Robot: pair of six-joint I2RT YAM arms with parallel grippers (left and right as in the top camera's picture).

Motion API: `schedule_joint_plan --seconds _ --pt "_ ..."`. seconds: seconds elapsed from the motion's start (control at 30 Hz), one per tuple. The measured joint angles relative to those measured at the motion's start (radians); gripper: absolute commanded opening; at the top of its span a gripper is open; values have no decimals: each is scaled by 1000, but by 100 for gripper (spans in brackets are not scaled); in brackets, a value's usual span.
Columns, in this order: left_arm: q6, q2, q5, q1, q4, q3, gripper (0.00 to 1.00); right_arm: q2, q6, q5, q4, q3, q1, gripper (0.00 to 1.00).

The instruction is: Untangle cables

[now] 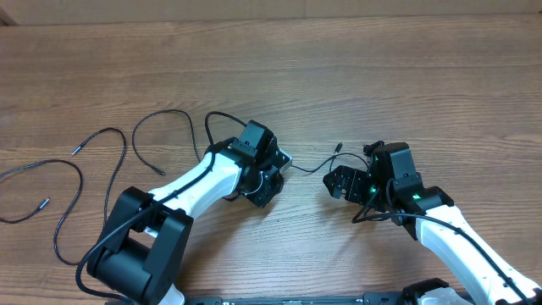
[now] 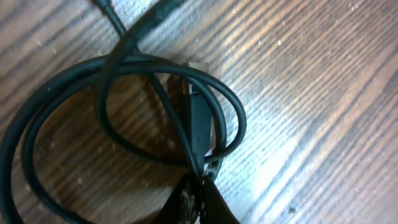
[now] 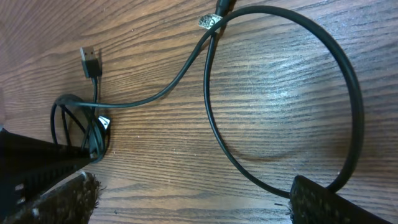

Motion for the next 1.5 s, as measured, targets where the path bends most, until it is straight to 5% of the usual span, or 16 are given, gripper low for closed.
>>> schedule_joint_plan --seconds 0.37,0.7,0.8,0.97,1.07,1.27,1.5 --pt "8 -17 191 0 -266 349 4 0 -38 -88 49 0 0 97" --pt "12 -29 398 0 -294 394 4 0 -45 -207 114 0 0 96" --pt "12 -29 462 0 -278 409 4 0 -19 -238 127 0 0 84" --pt "12 -29 531 0 -275 416 4 0 37 -252 134 0 0 25" --pt "12 -29 549 0 -275 416 4 0 76 -237 120 0 0 18" --pt "12 -30 557 27 -274 416 4 0 117 -185 42 0 0 18" --pt "12 -108 560 203 -287 416 4 1 158 -70 -20 0 0 18"
